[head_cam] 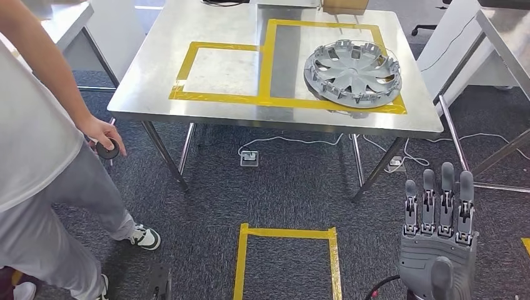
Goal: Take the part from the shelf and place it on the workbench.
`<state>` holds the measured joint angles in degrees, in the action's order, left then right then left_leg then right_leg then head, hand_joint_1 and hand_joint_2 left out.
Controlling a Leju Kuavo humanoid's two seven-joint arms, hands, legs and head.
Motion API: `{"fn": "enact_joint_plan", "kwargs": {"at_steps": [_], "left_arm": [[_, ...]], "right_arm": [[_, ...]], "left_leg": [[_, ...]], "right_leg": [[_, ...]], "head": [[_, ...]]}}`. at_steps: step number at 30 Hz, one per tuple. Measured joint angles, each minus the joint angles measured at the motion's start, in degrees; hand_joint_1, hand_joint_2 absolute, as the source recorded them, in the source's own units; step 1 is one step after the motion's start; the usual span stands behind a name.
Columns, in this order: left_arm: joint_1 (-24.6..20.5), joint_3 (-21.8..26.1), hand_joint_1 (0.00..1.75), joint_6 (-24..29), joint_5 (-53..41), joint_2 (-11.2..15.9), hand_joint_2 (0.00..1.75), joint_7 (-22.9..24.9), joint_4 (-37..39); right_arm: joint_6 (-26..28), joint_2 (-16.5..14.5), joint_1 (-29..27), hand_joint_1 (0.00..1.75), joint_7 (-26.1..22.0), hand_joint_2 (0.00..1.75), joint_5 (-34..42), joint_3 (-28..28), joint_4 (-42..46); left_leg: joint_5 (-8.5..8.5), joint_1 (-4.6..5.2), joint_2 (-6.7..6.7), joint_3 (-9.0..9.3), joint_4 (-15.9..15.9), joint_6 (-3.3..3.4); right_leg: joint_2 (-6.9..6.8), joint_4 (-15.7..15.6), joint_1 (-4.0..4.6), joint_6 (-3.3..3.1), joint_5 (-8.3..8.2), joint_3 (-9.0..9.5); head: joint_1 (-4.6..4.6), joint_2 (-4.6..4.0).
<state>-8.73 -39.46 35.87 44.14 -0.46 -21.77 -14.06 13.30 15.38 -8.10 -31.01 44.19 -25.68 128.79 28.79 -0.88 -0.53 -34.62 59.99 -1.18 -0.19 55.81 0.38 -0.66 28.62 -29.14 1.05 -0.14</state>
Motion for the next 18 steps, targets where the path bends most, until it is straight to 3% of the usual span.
{"fn": "enact_joint_plan", "kwargs": {"at_steps": [3, 5, 6, 8, 10, 14, 16, 18], "left_arm": [[0.01, -0.54, 0.00, -0.52, -0.32, -0.11, 0.00, 0.21, -0.02], [0.10, -1.03, 0.00, -0.80, -1.01, -0.37, 0.00, 0.67, -0.02], [0.14, -1.29, 0.00, -0.94, -1.44, -0.51, 0.00, 0.97, -0.02], [0.16, -1.93, 0.00, -1.16, -2.26, -0.79, 0.00, 1.54, -0.02], [0.11, -2.60, 0.00, -1.17, -3.54, -1.18, 0.00, 1.69, -0.02], [-0.40, -4.86, 0.00, -0.29, -8.46, -2.19, 0.00, 1.40, -0.04], [-1.20, -6.11, 0.00, -0.03, -10.16, -2.91, 0.00, 2.12, -0.14], [-1.70, -7.37, 0.00, 0.00, -11.38, -3.40, 0.00, 2.57, -0.27]], "right_arm": [[1.09, 0.02, -0.02, 0.00, 1.07, 1.75, 0.02, -0.01, 0.19], [2.40, 0.04, -0.08, 0.00, 1.97, 1.75, 0.02, -0.01, 0.22], [3.08, 0.06, -0.10, 0.00, 2.35, 1.75, 0.00, -0.02, 0.25], [4.18, 0.19, -0.13, 0.00, 2.97, 1.75, -0.16, -0.05, 0.43], [4.86, 0.42, -0.02, 0.00, 3.59, 1.75, -0.61, -0.10, 0.78], [4.95, 1.30, 1.70, 0.00, 5.24, 1.75, -1.30, -0.34, 1.21], [4.92, 1.69, 2.89, 0.00, 5.95, 1.75, -1.05, -0.47, 1.21], [4.88, 1.91, 3.60, 0.00, 6.31, 1.75, -0.87, -0.65, 1.19]], "left_leg": [[6.18, -0.04, 0.38, -3.42, 8.62, -0.31], [7.98, -0.07, 0.44, -4.66, 13.18, -0.47], [7.31, -0.08, 0.49, -3.82, 12.65, -0.49], [4.37, -0.09, 0.56, 0.34, 6.44, -0.36], [2.92, -0.03, 0.50, 3.45, 0.90, 0.03], [2.32, 0.14, 0.41, 3.28, -0.13, 1.43], [1.65, -0.03, 0.46, 2.81, -0.27, 2.18], [1.07, -0.03, 0.53, 2.12, -0.26, 2.58]], "right_leg": [[-0.21, -0.18, -0.06, -0.61, -1.04, -1.00], [-0.23, 0.43, 0.05, -0.59, -1.29, -2.05], [-0.23, 0.82, 0.07, -0.58, -1.36, -2.51], [-0.19, 1.73, 0.06, -0.41, -1.32, -3.26], [-0.09, 2.75, 0.23, 0.08, -1.29, -4.06], [0.11, 3.48, 0.17, 1.32, -1.60, -4.98], [0.18, 6.23, -0.02, 2.06, 0.91, -6.03], [0.19, 13.02, -0.25, 2.73, 5.50, -8.22]], "head": [[-0.45, 0.00], [-0.53, 0.01], [-0.56, 0.01], [-0.63, 0.01], [-0.69, 0.00], [-0.62, 0.01], [-0.54, 0.01], [-0.31, 0.01]]}}
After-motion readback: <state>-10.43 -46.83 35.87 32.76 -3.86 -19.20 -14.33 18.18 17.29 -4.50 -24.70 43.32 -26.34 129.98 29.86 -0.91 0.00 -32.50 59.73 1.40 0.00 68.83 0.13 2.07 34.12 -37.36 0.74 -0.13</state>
